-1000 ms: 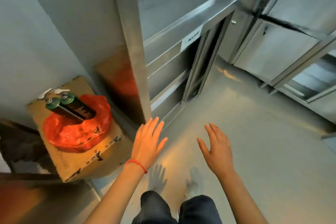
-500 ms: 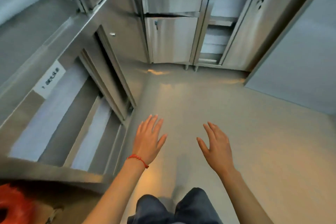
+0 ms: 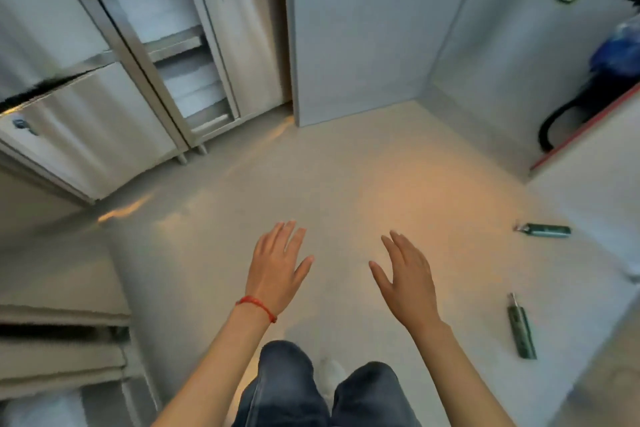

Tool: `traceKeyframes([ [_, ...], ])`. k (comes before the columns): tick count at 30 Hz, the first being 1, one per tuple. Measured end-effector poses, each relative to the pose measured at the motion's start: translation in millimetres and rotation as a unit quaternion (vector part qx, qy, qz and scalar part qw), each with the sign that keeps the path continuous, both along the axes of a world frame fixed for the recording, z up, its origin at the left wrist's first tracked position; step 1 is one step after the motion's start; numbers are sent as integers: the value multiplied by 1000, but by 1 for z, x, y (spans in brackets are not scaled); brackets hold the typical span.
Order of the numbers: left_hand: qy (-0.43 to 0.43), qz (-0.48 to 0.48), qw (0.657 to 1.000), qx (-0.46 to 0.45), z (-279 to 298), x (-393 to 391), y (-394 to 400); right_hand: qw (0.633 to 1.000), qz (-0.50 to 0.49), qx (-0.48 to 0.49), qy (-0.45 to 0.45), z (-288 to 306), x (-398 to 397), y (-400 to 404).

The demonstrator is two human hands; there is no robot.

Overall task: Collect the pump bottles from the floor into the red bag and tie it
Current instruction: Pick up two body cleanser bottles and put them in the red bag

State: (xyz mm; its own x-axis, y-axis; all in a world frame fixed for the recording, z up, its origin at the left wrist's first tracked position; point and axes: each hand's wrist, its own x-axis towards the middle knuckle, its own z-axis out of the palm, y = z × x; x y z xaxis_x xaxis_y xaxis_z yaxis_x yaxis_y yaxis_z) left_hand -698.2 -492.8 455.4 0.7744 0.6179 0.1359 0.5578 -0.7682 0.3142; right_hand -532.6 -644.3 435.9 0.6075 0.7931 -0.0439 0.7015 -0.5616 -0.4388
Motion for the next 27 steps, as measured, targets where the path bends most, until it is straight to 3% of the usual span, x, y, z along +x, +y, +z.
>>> traceKeyframes([
  [6,1,-172,985,-5,-1,53,20,981,-192,1,14,1,-8,-44],
  [11,15,-256,966,-20,-5,98,8,954,-299,-4,16,-1,-11,-76],
  [19,3,-346,937,-38,-18,181,-43,918,-395,4,21,-9,28,-128],
  [27,20,-378,924,-46,-33,302,-116,902,-432,11,24,-16,134,-203],
])
